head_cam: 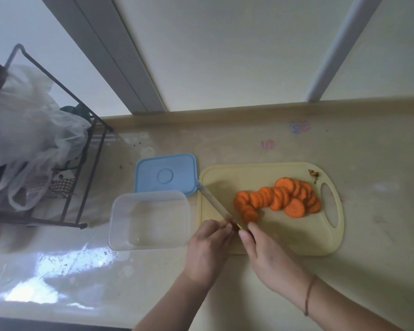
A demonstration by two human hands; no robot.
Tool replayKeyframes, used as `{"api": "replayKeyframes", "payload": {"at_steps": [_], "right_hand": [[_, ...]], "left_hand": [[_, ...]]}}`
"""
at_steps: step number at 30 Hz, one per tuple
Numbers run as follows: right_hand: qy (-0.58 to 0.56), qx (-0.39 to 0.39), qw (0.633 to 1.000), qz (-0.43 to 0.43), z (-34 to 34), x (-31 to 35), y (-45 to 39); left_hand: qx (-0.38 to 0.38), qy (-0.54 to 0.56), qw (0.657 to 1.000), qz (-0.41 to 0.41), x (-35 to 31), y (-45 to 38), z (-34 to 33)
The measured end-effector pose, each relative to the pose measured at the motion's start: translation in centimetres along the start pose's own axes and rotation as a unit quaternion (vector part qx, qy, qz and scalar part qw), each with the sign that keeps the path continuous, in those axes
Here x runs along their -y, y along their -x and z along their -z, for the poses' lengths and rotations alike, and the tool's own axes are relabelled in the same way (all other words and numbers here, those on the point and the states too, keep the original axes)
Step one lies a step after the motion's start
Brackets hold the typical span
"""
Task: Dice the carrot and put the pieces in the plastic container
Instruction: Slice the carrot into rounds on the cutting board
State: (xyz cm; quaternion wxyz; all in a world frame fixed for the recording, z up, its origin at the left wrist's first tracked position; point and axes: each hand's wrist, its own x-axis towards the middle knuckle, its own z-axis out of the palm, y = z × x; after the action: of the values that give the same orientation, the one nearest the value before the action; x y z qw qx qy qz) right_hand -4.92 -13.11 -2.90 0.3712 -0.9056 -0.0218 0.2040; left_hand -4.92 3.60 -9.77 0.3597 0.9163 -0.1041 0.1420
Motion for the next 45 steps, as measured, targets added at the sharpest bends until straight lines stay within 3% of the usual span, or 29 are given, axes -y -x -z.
{"api": "replayKeyframes", "payload": {"at_steps": [6, 11, 19, 27, 35, 45], "right_hand": [[-0.109, 0.008, 0.993, -0.053, 1.4, -0.3, -0.8], [-0.059, -0.007, 0.998, 0.007, 2.0, -0.1, 1.6], [-0.037, -0.012, 0.999, 0.037, 2.0, 0.0, 3.5], [-0.009, -0.005, 0.999, 0.032, 2.1, 0.1, 3.8], [0.03, -0.012, 0.999, 0.036, 1.0, 1.1, 1.4], [0.027, 0.005, 0.999, 0.032, 0.6, 0.0, 2.3]], "left_hand": [[0.011, 0.029, 0.998, 0.049, -0.5, 0.1, 0.4], [0.003, 0.052, 0.987, 0.155, -1.6, -0.2, 0.7], [-0.008, 0.061, 0.982, 0.176, -1.0, 0.1, 0.4], [-0.004, 0.062, 0.981, 0.182, -1.0, 0.0, 0.3], [-0.004, 0.045, 0.992, 0.116, -0.7, 0.7, 0.1], [-0.013, 0.03, 0.993, 0.115, -0.4, 0.9, -0.3]]}}
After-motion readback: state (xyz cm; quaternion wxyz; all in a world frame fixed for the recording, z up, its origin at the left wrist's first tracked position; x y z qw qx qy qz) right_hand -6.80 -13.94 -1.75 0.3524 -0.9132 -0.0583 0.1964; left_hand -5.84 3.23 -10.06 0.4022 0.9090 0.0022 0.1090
